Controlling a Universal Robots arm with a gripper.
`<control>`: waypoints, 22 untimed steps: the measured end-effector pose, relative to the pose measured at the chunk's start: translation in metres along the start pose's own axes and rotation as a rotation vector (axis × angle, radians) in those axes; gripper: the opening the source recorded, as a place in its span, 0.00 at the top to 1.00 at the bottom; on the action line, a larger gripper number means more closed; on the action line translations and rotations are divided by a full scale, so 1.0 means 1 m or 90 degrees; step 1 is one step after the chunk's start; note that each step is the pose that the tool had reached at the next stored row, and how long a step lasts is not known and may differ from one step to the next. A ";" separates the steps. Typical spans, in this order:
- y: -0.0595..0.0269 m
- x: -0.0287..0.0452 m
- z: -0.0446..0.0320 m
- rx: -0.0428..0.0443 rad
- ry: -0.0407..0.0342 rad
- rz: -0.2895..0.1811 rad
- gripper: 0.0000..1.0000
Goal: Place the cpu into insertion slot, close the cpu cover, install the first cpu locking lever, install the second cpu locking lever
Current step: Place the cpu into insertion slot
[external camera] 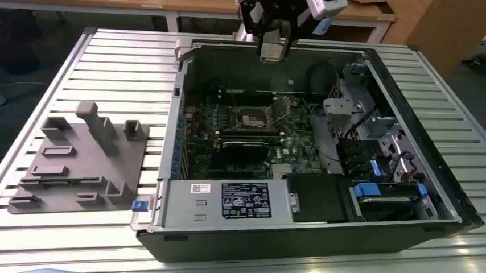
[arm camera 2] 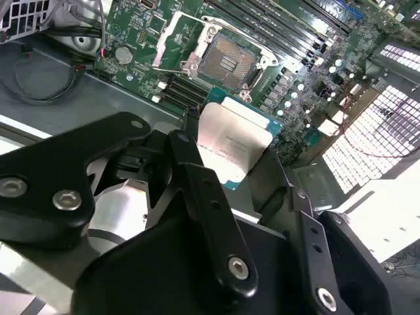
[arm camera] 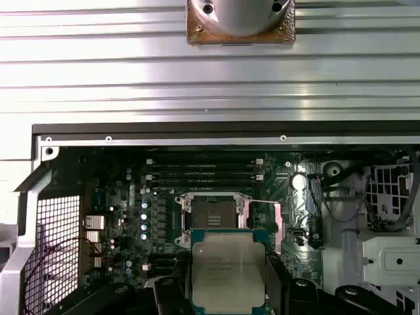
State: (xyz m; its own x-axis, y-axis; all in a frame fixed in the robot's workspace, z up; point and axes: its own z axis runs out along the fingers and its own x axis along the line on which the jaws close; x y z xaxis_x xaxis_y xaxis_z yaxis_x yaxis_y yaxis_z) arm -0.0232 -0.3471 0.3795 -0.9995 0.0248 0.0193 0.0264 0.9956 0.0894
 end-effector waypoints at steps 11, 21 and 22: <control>0.0000 0.0000 0.0004 0.0004 0.0000 0.000 0.46; -0.0004 -0.0001 0.0045 0.0274 -0.0007 0.000 0.46; -0.0004 -0.0001 0.0050 0.0305 -0.0008 0.001 0.46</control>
State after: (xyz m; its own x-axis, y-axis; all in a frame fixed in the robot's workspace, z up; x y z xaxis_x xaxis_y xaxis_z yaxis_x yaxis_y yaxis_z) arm -0.0232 -0.3471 0.3745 -0.9995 0.0257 0.0181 0.0264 0.9988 0.0415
